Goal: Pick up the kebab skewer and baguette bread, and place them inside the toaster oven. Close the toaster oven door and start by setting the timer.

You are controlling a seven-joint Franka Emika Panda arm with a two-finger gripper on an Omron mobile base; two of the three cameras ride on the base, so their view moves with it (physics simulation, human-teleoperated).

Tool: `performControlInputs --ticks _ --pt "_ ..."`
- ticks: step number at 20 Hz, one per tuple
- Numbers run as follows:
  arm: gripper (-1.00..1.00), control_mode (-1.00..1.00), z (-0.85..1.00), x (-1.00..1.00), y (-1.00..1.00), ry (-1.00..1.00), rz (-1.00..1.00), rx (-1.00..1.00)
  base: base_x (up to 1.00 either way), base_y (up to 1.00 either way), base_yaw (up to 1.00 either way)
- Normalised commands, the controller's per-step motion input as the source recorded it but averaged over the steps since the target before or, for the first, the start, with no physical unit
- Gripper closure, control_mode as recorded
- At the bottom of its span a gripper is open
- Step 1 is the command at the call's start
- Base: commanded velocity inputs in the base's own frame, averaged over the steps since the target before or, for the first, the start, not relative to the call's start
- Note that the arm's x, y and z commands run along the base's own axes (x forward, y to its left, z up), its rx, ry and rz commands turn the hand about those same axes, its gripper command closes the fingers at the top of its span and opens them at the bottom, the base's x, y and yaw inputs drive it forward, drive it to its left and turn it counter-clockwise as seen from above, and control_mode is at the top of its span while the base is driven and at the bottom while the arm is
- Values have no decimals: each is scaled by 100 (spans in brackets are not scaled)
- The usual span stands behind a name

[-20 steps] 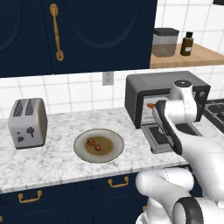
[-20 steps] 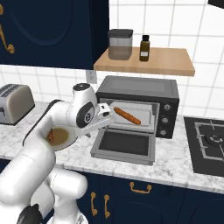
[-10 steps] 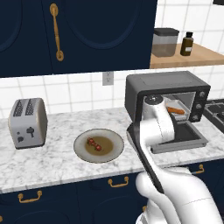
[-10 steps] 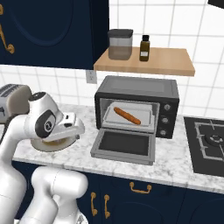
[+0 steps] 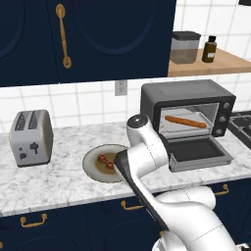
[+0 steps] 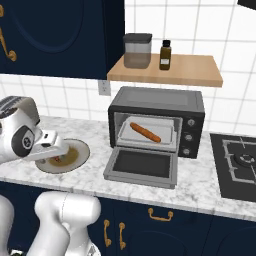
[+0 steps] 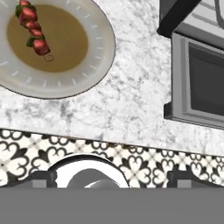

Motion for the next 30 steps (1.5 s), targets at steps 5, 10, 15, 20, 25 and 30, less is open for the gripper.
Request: performControlInputs --ticks 5,10,15,20,25,30 --pt "-100 -100 -1 7 50 21 0 0 0 0 0" --pt "-100 -100 -22 10 17 7 2 0 0 0 0" --pt "-100 -100 -35 29 0 -3 0 1 0 0 0" --pt "-100 -100 -26 59 11 -8 5 9 0 0 0" --pt "-100 -100 -35 47 16 0 1 16 0 0 0" --pt "-100 -100 -39 48 27 0 0 10 0 0 0"
